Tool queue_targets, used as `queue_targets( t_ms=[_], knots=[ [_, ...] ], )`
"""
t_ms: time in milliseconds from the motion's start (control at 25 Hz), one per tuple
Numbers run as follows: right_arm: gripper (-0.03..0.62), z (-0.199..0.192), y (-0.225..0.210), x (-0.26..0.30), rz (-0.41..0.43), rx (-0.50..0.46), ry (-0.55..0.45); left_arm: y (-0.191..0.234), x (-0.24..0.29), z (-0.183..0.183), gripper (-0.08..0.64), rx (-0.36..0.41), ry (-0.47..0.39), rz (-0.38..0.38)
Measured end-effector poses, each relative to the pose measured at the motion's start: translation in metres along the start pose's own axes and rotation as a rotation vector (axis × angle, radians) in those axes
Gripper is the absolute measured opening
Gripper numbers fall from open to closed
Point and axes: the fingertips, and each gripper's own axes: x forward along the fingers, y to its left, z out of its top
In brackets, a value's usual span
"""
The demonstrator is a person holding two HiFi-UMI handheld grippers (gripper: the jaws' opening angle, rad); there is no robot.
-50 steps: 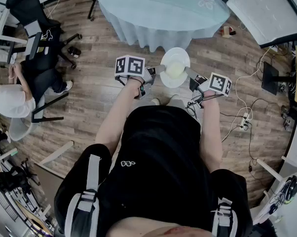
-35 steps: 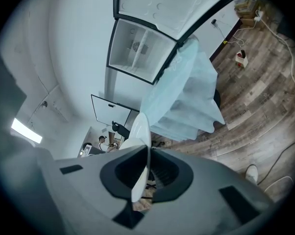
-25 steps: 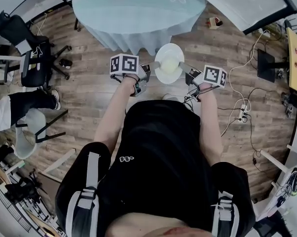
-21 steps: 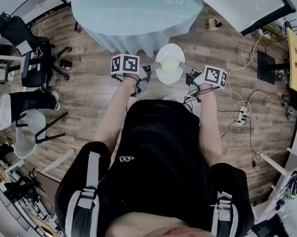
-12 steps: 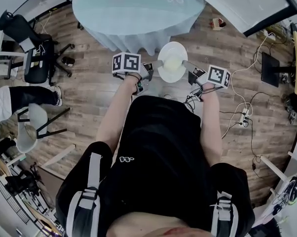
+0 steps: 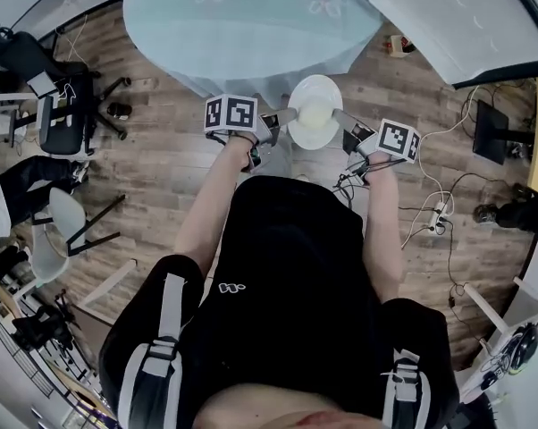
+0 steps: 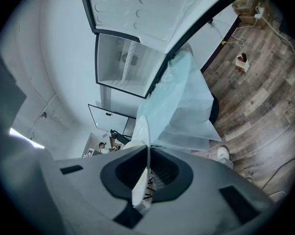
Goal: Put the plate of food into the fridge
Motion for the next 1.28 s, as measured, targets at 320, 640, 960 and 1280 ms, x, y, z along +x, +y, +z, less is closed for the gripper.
queue_targets(
  t_ms=[320, 640, 960, 1280],
  knots=[
    [0.02, 0.06, 0.017, 0.065, 0.02, 0.019, -0.001, 0.013, -0.011, 0.089, 0.025, 0.003, -0.002, 0.021],
    [0.02, 0.098, 0.023, 0.125, 0.034, 0.029, -0.009, 0.039, -0.025, 0.151, 0.025, -0.018, 0.003, 0.041],
    [0.02, 0.142, 0.038, 0.164, -0.009, 0.004, -0.046, 0.049, -0.026, 0.217, 0.026, -0.01, 0.016, -0.008],
    [0.02, 0.184, 0.027, 0.16, -0.037, 0.01, -0.06, 0.039, 0.005, 0.249, 0.025, -0.026, 0.004, -0.052]
  ],
)
